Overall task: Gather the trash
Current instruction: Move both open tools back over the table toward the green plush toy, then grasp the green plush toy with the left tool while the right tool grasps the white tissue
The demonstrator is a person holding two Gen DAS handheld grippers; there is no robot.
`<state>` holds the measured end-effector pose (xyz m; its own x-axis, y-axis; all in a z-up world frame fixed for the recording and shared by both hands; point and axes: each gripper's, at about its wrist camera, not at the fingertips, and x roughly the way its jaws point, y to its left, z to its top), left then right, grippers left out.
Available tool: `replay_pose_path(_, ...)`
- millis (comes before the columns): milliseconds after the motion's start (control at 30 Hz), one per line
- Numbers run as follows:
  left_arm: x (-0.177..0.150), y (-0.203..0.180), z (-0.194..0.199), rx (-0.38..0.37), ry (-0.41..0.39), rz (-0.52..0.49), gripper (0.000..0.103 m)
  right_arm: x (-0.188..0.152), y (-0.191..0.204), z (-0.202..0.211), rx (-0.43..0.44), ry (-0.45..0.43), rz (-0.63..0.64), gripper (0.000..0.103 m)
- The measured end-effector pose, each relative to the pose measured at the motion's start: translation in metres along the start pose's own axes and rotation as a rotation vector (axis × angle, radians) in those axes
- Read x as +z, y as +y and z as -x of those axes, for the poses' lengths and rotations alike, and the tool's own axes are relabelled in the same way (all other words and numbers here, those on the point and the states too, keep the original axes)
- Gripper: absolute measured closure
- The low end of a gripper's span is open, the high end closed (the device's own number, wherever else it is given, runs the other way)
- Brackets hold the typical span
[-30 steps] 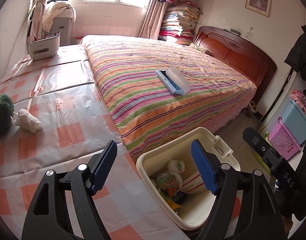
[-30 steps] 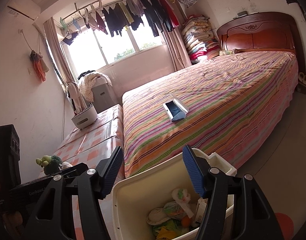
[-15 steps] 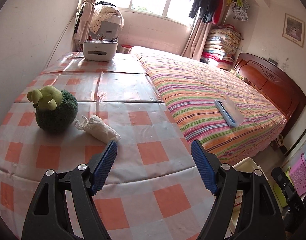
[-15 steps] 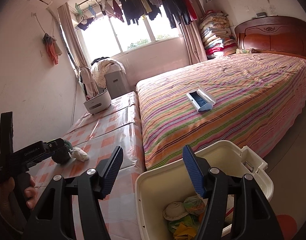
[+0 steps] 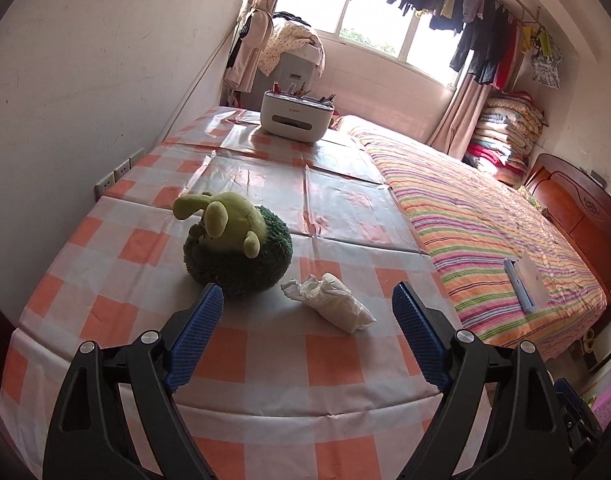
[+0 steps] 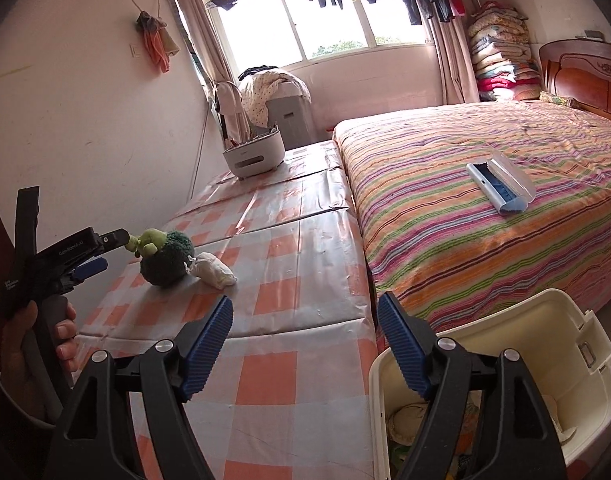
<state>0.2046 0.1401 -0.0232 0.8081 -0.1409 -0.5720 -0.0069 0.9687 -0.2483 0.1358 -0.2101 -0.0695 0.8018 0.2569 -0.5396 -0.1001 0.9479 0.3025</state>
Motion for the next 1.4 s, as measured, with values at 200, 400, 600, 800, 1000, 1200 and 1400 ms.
replay_pose_path(200, 0.014, 0.026, -0.011, 0.022, 0.005, 0.048, 0.018, 0.020, 0.044, -0.047, 0.128, 0.077, 0.139, 0.028)
replay_pose_path(400, 0.020, 0.045, -0.035, 0.031, 0.030, 0.065, 0.018, 0.025, 0.085, -0.095, 0.211, 0.157, 0.297, 0.027)
replay_pose_path(600, 0.029, 0.060, -0.060, 0.042, 0.061, 0.083, 0.018, 0.028, 0.109, -0.136, 0.234, 0.206, 0.389, 0.027)
replay_pose_path(800, 0.033, 0.074, -0.084, 0.066, 0.094, 0.110, 0.018, 0.031, 0.118, -0.173, 0.230, 0.244, 0.440, 0.027)
replay_pose_path(1000, 0.034, 0.070, -0.101, 0.074, 0.115, 0.092, 0.018, 0.030, 0.119, -0.210, 0.227, 0.310, 0.430, 0.027)
replay_pose_path(1200, 0.032, 0.070, -0.116, 0.080, 0.134, 0.086, 0.018, 0.025, 0.127, -0.236, 0.214, 0.360, 0.449, 0.027)
replay_pose_path(1400, 0.028, 0.071, -0.123, 0.042, 0.145, 0.097, 0.024, 0.018, 0.134, -0.251, 0.196, 0.409, 0.467, 0.027)
